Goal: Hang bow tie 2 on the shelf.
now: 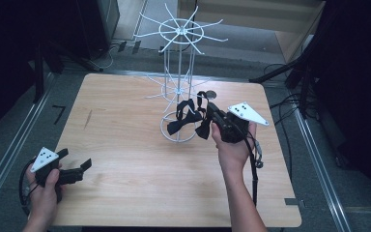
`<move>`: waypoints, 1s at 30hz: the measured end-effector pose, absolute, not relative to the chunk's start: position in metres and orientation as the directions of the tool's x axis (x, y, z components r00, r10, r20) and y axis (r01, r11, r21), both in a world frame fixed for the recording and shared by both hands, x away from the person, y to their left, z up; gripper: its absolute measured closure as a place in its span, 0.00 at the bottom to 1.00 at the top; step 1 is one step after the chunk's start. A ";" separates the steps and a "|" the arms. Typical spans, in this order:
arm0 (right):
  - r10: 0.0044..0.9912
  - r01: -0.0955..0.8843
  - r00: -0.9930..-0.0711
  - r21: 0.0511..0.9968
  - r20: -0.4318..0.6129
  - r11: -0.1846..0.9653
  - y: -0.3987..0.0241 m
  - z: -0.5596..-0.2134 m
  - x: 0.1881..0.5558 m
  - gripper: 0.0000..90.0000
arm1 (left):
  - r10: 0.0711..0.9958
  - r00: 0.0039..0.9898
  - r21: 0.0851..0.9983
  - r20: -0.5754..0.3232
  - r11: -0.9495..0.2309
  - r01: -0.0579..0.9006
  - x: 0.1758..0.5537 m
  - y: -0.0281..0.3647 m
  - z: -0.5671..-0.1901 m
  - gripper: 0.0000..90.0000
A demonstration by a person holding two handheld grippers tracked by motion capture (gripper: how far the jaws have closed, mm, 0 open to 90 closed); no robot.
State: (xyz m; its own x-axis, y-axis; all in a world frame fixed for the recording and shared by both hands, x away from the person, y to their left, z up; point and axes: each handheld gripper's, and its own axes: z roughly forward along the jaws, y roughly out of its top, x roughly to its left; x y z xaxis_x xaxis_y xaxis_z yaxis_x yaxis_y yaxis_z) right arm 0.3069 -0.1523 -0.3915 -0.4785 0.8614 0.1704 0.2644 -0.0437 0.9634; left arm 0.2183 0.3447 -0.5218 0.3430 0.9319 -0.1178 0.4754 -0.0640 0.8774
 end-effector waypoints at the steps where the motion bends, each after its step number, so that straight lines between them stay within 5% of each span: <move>1: 0.862 0.265 -0.478 0.963 0.169 -0.041 -0.152 -0.392 0.307 1.00 | 0.932 0.343 0.877 -0.118 -0.064 0.475 0.218 0.345 -0.522 0.00; 30: 0.832 0.287 -0.536 0.958 0.142 0.022 -0.124 -0.412 0.317 1.00 | 0.931 0.345 0.878 -0.119 -0.064 0.475 0.218 0.345 -0.522 0.00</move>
